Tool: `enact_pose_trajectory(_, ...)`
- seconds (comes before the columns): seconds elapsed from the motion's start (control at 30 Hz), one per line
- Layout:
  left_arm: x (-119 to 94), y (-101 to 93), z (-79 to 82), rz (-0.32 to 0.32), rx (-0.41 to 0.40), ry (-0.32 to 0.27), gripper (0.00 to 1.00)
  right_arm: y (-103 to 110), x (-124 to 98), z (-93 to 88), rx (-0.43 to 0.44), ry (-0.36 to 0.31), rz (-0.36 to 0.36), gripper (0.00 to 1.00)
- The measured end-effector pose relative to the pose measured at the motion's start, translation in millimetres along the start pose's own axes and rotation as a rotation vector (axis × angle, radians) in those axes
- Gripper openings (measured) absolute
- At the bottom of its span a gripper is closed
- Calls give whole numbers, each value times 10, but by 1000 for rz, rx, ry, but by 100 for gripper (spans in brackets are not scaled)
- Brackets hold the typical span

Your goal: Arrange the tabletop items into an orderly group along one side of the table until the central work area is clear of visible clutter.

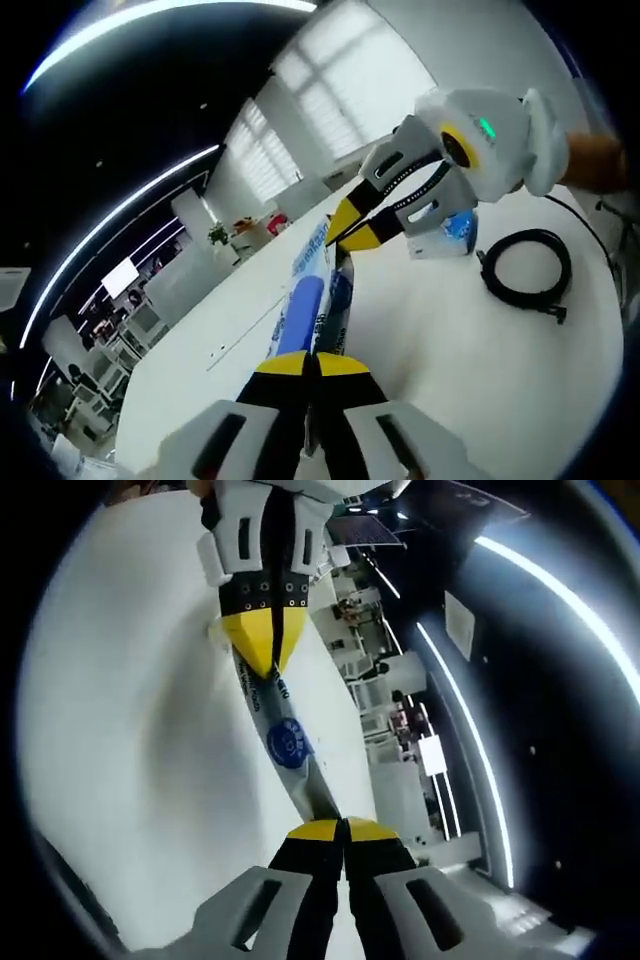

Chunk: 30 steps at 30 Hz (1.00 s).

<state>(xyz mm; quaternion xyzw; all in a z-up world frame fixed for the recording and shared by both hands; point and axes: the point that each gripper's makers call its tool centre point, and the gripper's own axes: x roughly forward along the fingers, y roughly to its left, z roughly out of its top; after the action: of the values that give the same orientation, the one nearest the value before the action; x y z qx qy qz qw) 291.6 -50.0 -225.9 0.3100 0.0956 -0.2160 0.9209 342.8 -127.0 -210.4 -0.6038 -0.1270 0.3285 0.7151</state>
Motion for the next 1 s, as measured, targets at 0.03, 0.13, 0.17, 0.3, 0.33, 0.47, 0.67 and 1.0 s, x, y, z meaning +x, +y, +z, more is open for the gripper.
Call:
enact_pose_trajectory(0.03,-3,-10,12,-1,2,-2,0,-3,-18,-1,0,2,-2,0)
enact_pose_trajectory(0.13,-13,-30,32,-2,9,-6,0,-14,-54,-3,1,5,-9,0)
enact_pose_trajectory(0.17,-16,-20,34,-3,12,-7,0,-12,-72,-6,3,6,-10,0)
enact_pose_trajectory(0.3,-26,-35,59,-6,20,-10,0,-1,-120,-17,5,11,-14,0)
enact_pose_trajectory(0.33,-26,-29,60,-7,24,-10,0,4,-131,-20,2,12,-15,0)
enact_pose_trajectory(0.47,-29,-69,89,-15,33,-11,0,24,-196,-39,1,21,-17,0)
enact_pose_trajectory(0.67,-1,-99,115,-31,35,-16,0,55,-283,-71,15,30,-23,0)
enact_pose_trajectory(1.0,4,-161,147,-51,37,-23,0,132,-481,-90,94,20,-23,0)
